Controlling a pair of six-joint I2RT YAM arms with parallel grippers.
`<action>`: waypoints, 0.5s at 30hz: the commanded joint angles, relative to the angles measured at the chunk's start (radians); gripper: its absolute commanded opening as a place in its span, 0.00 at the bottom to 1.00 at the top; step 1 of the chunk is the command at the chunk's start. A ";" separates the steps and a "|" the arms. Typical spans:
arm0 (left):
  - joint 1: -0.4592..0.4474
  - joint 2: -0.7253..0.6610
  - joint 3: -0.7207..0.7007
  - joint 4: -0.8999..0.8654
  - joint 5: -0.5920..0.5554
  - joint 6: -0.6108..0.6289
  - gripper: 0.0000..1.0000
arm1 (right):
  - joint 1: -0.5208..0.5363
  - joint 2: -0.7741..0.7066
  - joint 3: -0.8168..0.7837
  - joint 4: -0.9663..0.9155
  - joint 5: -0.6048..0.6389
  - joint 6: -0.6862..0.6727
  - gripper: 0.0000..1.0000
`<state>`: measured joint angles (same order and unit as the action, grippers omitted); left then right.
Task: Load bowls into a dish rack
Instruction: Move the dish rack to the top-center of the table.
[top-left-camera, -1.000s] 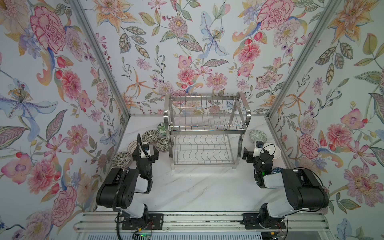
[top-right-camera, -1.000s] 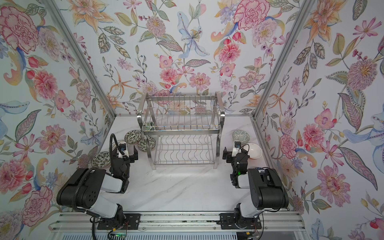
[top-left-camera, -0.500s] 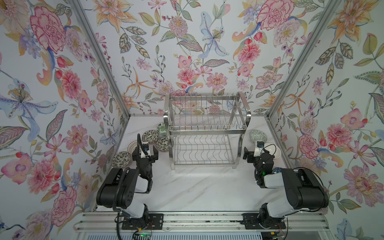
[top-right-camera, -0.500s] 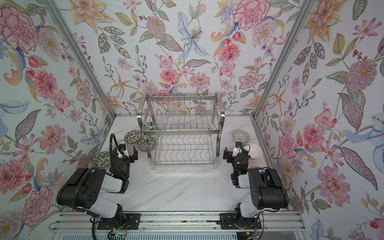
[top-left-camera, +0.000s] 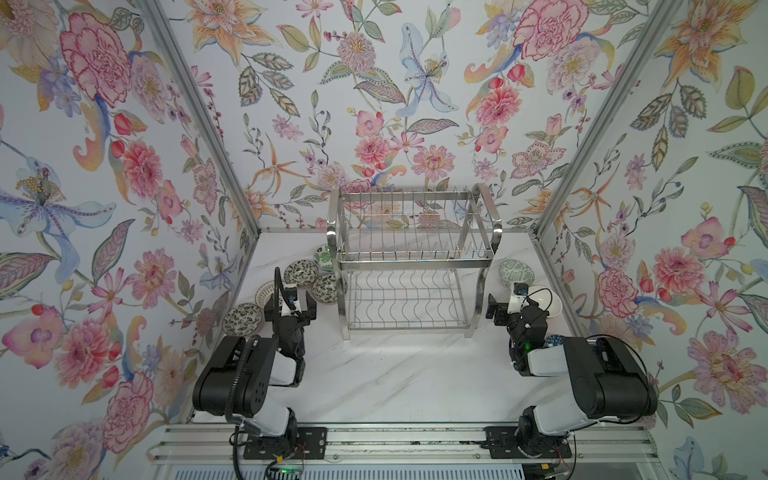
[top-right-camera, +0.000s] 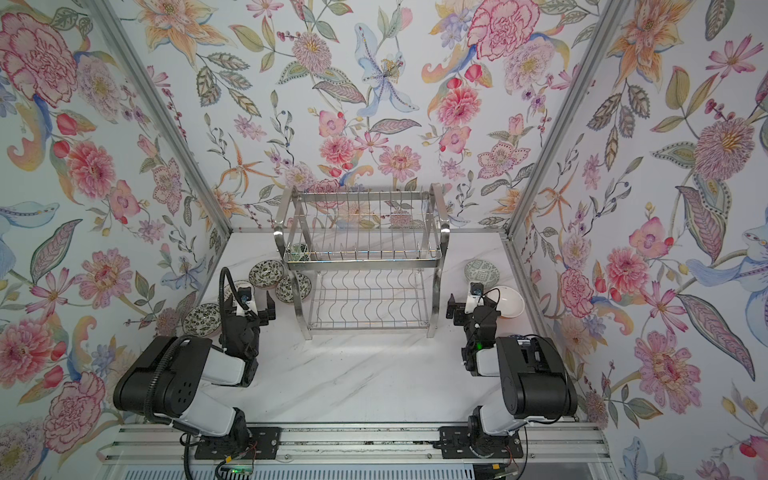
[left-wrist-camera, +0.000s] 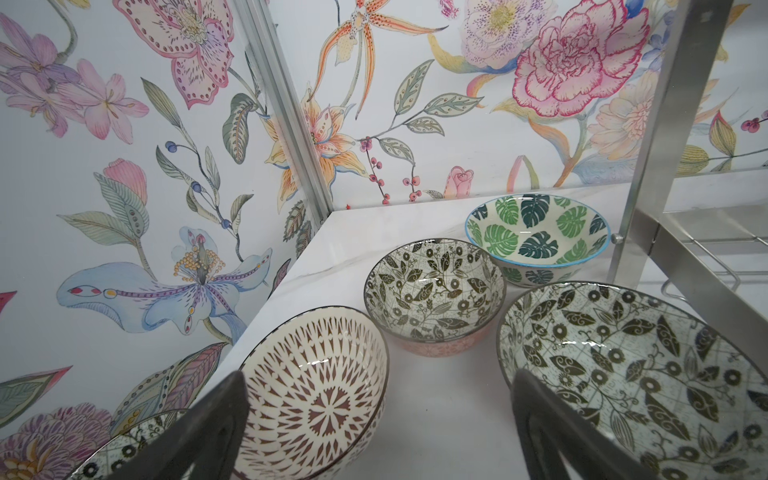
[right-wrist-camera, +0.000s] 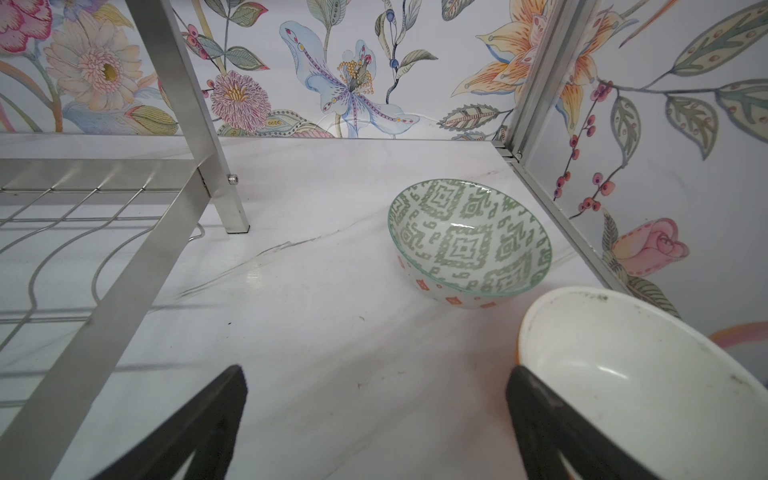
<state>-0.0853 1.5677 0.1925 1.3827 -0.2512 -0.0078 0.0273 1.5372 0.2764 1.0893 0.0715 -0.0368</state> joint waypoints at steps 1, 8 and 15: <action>-0.007 0.007 -0.038 0.113 -0.120 -0.032 0.99 | 0.026 -0.019 0.020 -0.008 0.084 0.001 0.99; -0.131 -0.125 -0.169 0.312 -0.306 0.082 0.99 | 0.059 -0.228 0.065 -0.286 0.183 0.033 0.99; -0.163 -0.554 -0.035 -0.279 -0.385 -0.107 0.99 | 0.043 -0.440 0.077 -0.490 0.246 0.376 0.99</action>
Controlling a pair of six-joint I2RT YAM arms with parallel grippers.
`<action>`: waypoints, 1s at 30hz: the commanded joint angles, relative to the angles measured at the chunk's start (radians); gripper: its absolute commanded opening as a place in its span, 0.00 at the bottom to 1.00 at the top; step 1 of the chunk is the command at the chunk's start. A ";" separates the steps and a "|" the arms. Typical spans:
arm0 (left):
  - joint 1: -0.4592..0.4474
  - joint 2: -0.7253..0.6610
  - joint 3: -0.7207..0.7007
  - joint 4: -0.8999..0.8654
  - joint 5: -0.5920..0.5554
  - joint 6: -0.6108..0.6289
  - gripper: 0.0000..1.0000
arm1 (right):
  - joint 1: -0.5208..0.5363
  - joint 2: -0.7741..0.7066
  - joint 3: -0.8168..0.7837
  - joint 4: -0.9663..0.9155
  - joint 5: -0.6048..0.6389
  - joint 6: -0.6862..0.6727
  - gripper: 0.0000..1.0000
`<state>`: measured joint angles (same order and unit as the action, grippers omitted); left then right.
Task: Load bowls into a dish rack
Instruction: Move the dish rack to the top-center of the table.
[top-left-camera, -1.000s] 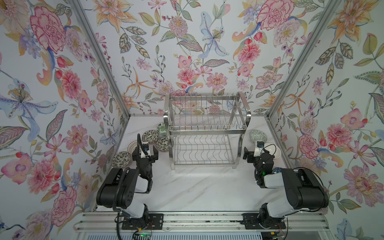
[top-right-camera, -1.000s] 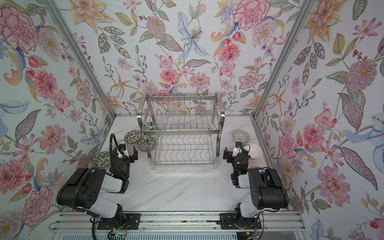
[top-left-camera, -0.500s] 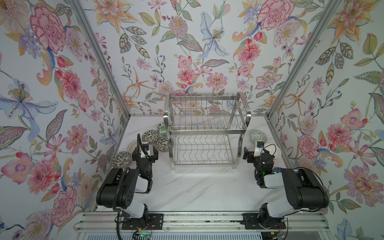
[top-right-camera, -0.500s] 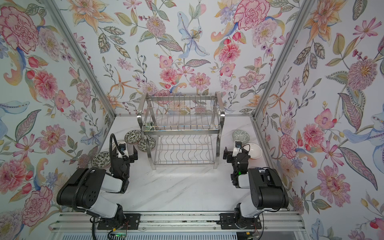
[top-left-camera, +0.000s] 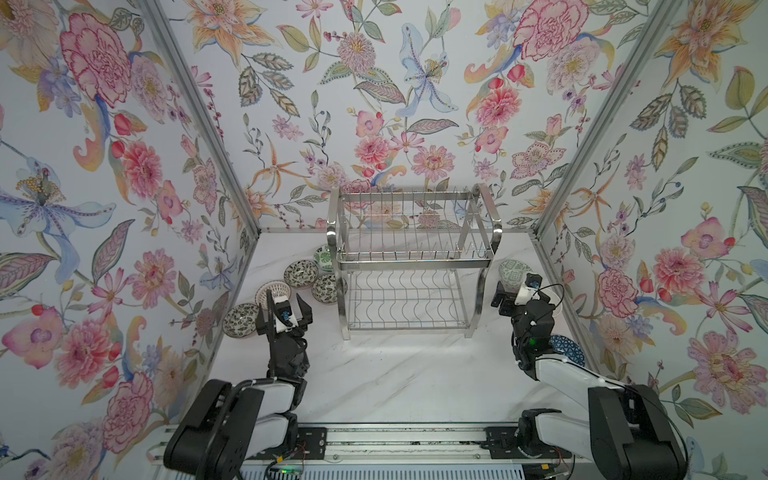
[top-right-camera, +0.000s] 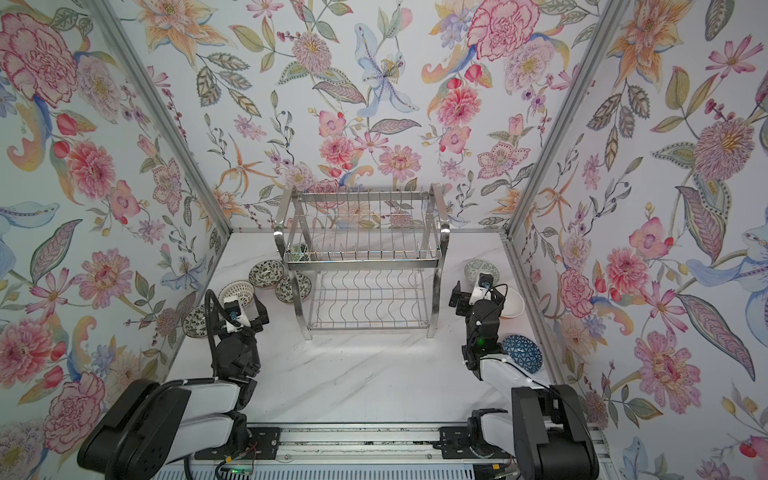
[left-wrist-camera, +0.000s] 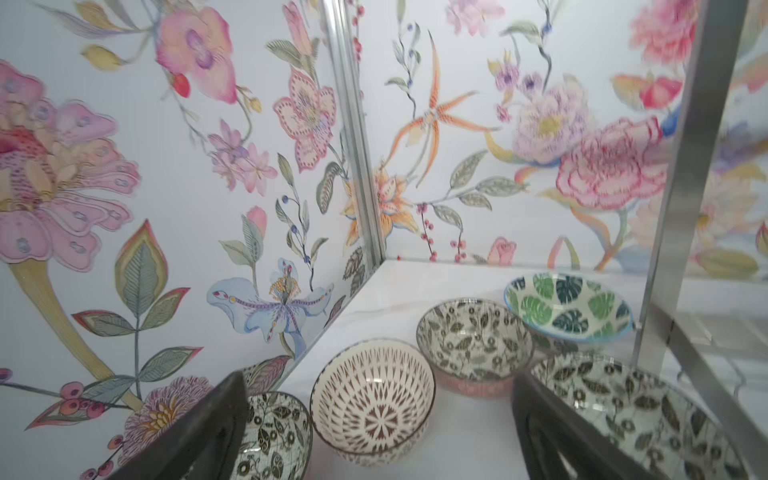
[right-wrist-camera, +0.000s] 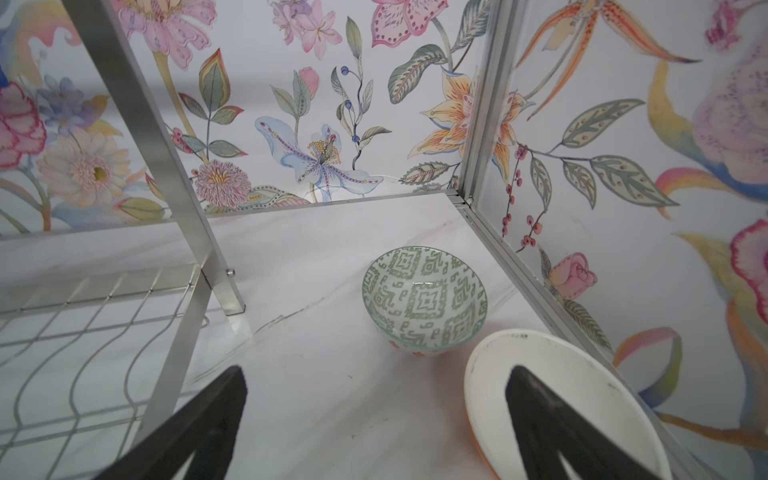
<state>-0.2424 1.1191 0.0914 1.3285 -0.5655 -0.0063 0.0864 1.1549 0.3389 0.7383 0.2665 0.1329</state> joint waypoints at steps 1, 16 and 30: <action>-0.006 -0.161 0.083 -0.306 -0.078 -0.162 0.99 | -0.038 -0.091 0.012 -0.177 0.016 0.264 0.99; -0.006 -0.368 0.197 -0.804 0.286 -0.652 0.99 | 0.097 -0.409 0.016 -0.530 -0.101 0.217 0.99; -0.005 -0.391 0.197 -0.863 0.659 -0.812 0.99 | 0.388 -0.429 0.054 -0.601 -0.004 0.116 0.99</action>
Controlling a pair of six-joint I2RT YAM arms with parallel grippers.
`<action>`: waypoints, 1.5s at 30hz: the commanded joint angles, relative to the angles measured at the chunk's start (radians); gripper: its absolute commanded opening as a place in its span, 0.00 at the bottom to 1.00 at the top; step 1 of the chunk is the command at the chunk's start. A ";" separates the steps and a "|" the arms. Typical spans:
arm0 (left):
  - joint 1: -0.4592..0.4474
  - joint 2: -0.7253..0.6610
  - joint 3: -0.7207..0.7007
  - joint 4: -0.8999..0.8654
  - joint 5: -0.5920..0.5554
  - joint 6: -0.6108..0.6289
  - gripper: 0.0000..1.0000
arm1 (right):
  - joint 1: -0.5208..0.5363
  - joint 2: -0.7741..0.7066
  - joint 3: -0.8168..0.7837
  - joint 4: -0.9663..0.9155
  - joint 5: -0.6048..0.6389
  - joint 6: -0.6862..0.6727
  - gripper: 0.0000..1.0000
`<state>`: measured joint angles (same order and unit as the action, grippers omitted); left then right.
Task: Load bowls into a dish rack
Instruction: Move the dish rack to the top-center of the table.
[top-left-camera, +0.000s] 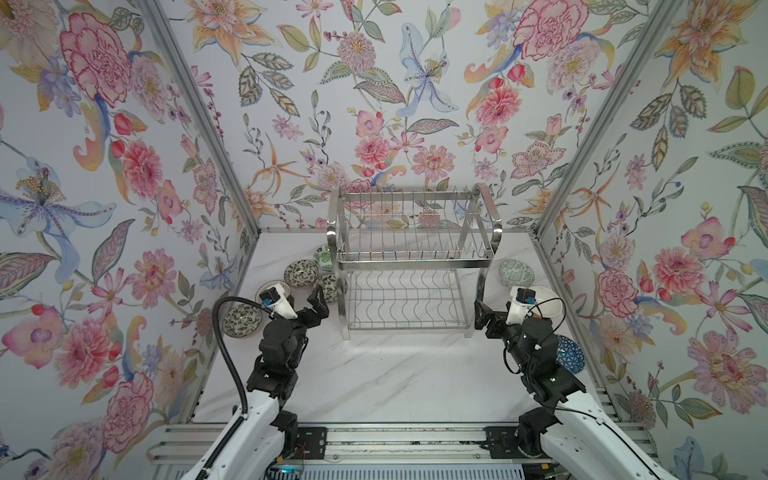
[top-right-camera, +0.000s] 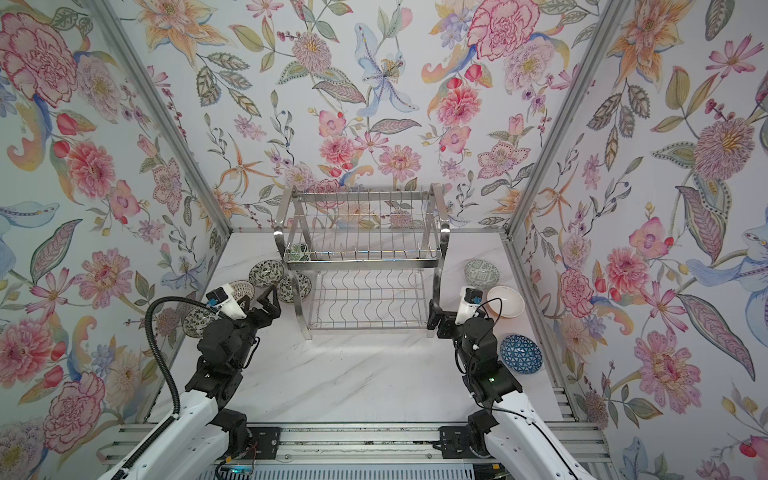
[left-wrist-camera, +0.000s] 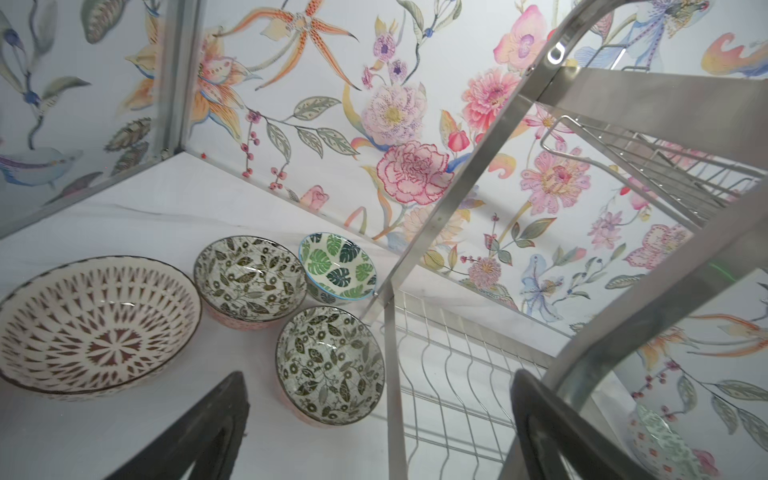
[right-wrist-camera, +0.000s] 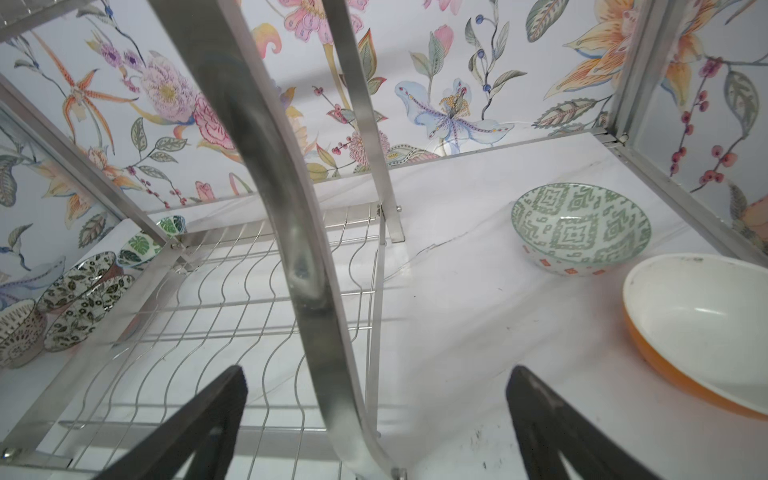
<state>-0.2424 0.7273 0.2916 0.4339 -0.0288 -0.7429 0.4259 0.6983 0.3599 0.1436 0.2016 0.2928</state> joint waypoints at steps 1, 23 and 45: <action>-0.007 0.004 -0.014 0.049 0.135 -0.082 0.99 | 0.065 0.040 0.033 0.004 0.091 -0.053 0.99; -0.009 0.046 -0.043 0.054 0.262 -0.090 0.99 | 0.079 0.349 0.074 0.306 0.244 -0.045 0.47; -0.028 0.068 0.037 -0.030 0.256 -0.001 0.99 | 0.059 0.553 0.172 0.450 0.382 -0.052 0.15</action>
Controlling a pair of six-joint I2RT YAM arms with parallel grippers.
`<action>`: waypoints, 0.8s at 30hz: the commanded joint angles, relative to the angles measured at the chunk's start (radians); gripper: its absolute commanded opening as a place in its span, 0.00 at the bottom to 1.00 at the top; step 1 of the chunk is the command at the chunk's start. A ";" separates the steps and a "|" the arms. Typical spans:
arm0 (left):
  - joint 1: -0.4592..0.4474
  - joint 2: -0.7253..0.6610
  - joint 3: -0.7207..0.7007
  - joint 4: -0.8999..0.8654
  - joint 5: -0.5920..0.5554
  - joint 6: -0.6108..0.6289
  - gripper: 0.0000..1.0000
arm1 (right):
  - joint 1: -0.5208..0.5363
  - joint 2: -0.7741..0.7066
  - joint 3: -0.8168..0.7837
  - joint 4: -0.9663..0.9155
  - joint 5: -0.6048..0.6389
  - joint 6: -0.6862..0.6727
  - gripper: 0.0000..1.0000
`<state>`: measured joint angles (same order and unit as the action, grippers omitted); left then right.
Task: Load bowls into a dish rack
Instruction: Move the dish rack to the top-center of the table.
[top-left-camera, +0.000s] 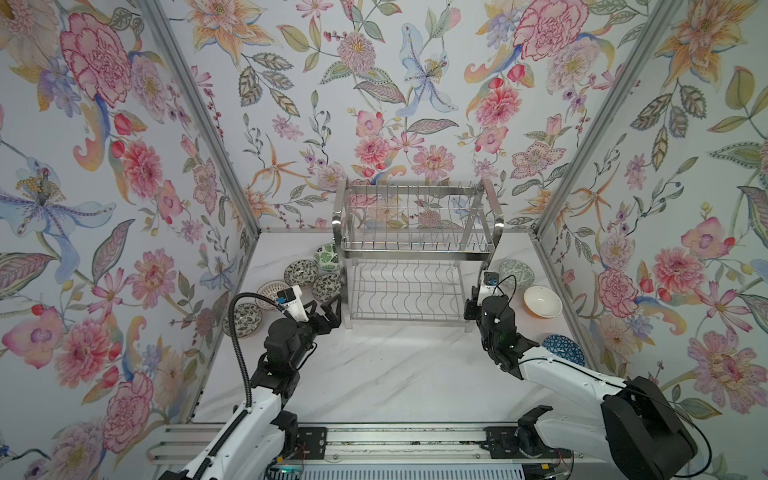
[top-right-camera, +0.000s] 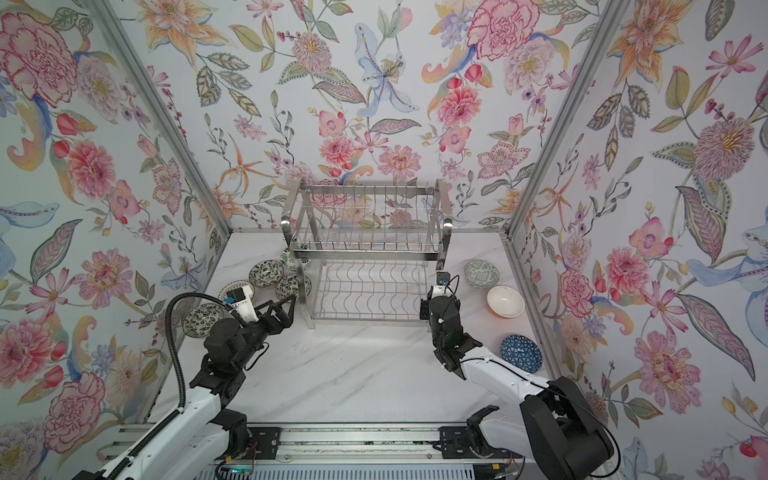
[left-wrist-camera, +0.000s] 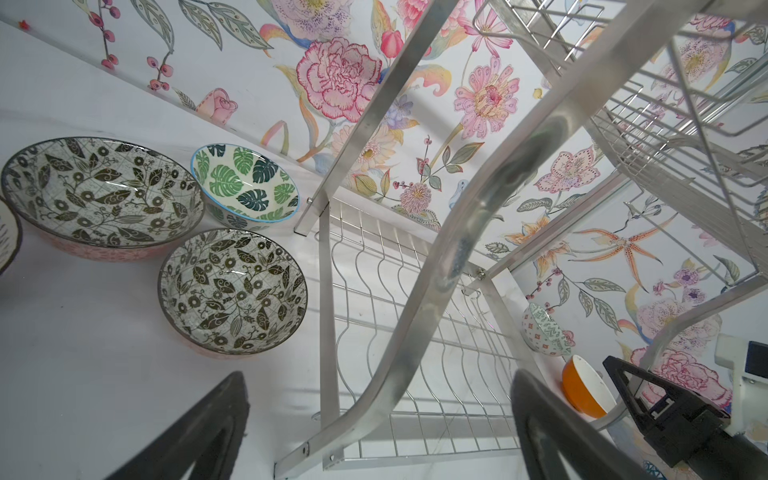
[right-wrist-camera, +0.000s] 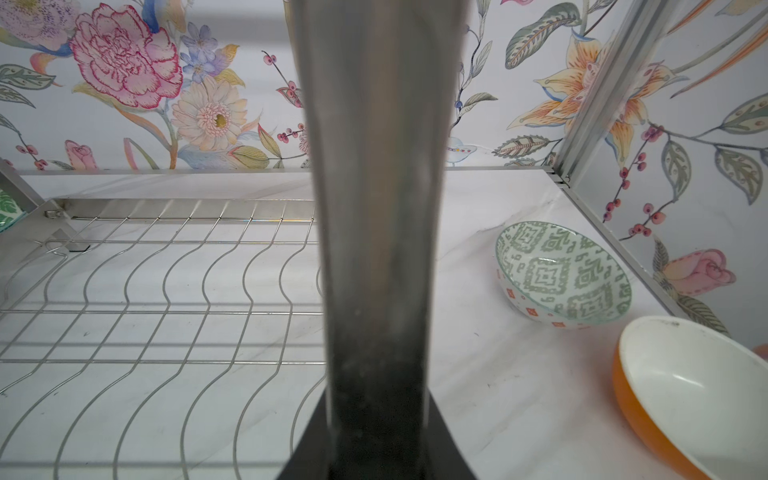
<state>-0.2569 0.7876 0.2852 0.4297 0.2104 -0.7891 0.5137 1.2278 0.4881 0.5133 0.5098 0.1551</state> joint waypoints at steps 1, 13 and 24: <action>-0.015 0.009 0.052 -0.036 0.014 0.051 0.99 | -0.036 0.036 0.053 0.094 0.056 0.068 0.15; -0.036 0.037 0.080 -0.046 -0.005 0.082 0.99 | -0.203 0.205 0.188 0.101 -0.190 -0.015 0.12; -0.044 0.076 0.126 -0.082 -0.024 0.091 0.99 | -0.217 0.341 0.294 0.126 -0.233 -0.053 0.16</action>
<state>-0.2893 0.8585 0.3763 0.3660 0.2020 -0.7200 0.3134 1.5375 0.7403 0.5804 0.2974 0.0742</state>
